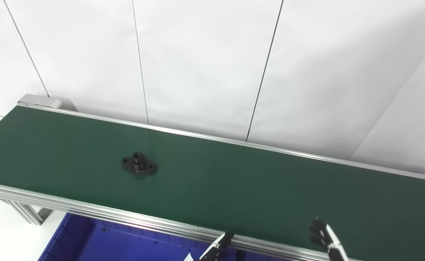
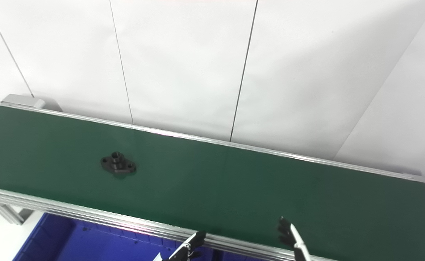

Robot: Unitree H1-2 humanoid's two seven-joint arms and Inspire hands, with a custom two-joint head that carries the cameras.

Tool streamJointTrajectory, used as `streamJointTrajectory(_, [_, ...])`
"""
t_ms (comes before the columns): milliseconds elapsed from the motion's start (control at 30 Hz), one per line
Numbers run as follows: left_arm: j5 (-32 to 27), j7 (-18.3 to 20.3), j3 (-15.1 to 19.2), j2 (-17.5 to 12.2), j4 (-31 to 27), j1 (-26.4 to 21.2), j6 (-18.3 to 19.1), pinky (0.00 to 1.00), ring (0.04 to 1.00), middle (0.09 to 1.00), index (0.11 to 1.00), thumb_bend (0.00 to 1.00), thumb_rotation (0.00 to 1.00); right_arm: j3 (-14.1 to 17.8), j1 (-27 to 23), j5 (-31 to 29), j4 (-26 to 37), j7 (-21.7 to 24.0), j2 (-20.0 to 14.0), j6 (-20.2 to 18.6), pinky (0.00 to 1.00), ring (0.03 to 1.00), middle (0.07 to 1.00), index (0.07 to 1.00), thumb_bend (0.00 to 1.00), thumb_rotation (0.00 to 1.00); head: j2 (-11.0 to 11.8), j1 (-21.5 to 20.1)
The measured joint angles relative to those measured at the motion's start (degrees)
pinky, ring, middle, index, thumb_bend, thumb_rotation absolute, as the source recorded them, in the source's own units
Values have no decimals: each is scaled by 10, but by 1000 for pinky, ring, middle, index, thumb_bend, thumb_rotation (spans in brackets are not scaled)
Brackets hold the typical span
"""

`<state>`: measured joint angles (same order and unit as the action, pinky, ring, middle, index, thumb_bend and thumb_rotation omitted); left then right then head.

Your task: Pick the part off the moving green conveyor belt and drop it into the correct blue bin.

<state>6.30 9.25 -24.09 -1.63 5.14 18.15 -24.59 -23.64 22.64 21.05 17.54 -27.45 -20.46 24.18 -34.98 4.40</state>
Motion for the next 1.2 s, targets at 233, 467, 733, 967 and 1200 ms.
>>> streamJointTrajectory(233, [2, 2, 0, 4, 0, -2, 0, 940, 987, 986, 972, 894, 790, 73, -47, -22, 15, 71, 45, -1, 790, 852, 893, 925, 966, 593, 0, -2])
streamJointTrajectory(467, [4, 2, 1, 4, 1, -4, 0, 938, 981, 979, 968, 880, 791, 118, -138, -14, 14, 160, 64, -60, 752, 843, 881, 899, 934, 615, 1, -4])
streamJointTrajectory(733, [13, 2, 1, 5, 9, -11, 0, 907, 975, 977, 968, 878, 786, 117, -233, 62, 18, 280, 73, -210, 675, 781, 825, 800, 965, 592, 4, -12])
streamJointTrajectory(967, [16, 1, -1, 7, 16, -16, 0, 904, 971, 975, 973, 880, 784, 106, -303, 114, -19, 317, 94, -243, 661, 766, 804, 798, 963, 545, 7, -9])
streamJointTrajectory(1200, [25, -2, -7, 6, 19, -20, 0, 910, 967, 968, 977, 880, 796, 98, -355, 148, -76, 336, 107, -272, 609, 740, 788, 801, 974, 567, 8, -2])
